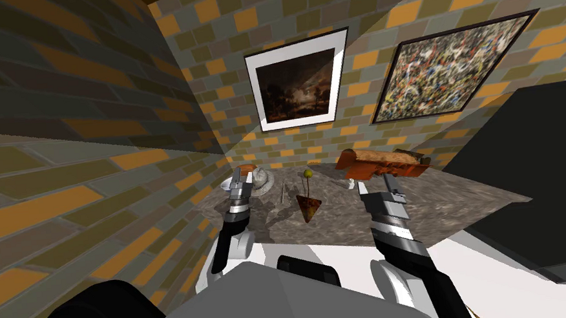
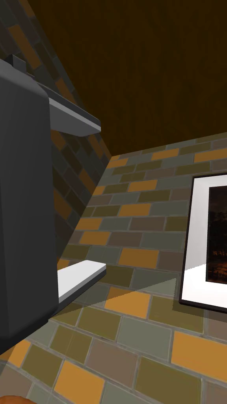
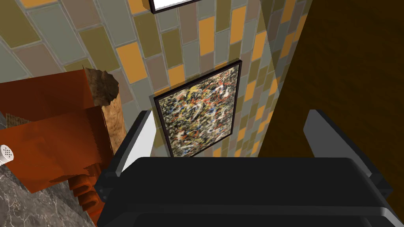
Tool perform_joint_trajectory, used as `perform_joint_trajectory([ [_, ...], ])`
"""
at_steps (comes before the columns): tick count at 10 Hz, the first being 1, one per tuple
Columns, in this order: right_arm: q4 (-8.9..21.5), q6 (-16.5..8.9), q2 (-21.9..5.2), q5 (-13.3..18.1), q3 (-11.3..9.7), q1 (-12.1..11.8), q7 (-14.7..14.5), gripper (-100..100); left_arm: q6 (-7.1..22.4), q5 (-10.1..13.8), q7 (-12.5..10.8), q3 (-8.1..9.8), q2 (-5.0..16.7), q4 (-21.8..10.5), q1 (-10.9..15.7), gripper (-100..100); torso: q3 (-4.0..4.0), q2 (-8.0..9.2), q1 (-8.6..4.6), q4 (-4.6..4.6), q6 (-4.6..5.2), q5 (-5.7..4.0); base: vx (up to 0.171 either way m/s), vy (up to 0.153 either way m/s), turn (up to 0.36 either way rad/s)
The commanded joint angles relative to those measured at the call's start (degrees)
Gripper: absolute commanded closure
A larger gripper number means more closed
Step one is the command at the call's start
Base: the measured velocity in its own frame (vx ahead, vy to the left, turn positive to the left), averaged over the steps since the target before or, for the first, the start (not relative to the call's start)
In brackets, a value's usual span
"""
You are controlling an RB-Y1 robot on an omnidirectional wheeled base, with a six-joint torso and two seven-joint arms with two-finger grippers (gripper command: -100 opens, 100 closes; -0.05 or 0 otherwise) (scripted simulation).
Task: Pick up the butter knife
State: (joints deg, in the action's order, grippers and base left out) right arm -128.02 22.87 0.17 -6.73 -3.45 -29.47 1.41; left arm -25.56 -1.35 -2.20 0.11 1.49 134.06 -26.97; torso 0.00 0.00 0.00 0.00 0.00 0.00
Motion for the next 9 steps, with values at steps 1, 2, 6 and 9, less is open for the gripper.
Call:
perform_joint_trajectory([
  [1, 0.0, 0.0, 0.0, 0.0, 0.0, 0.0, 0.0, 0, 0.5, 0.1, 0.1, -0.21, 2.6, -0.2, 1.0, -100, 0.0, 0.0, 0.0, 0.0, 0.0, 0.0, 0.008, 0.015, 0.021],
  [2, 0.0, 0.0, 0.0, 0.0, 0.0, 0.0, 0.0, 0, 0.9, 0.1, 0.1, -0.37, 3.9, -0.4, 1.6, -100, -0.02, -0.03, 0.06, 0.0, 0.0, 0.01, 0.021, 0.033, 0.025],
  [6, 0.0, 0.0, 0.0, 0.0, 0.0, 0.0, 0.0, 0, 3.0, 0.6, 0.4, -1.41, 10.1, -1.5, 4.9, -100, -0.08, -0.14, 0.14, -0.03, 0.0, 0.03, 0.031, 0.033, 0.015],
  [9, 0.0, 0.0, 0.0, 0.0, 0.0, 0.0, 0.0, 0, 5.5, 1.1, 0.6, -2.51, 15.2, -3.0, 7.8, -100, -0.09, -0.16, 0.14, -0.04, 0.0, 0.03, 0.036, 0.031, -0.001],
])
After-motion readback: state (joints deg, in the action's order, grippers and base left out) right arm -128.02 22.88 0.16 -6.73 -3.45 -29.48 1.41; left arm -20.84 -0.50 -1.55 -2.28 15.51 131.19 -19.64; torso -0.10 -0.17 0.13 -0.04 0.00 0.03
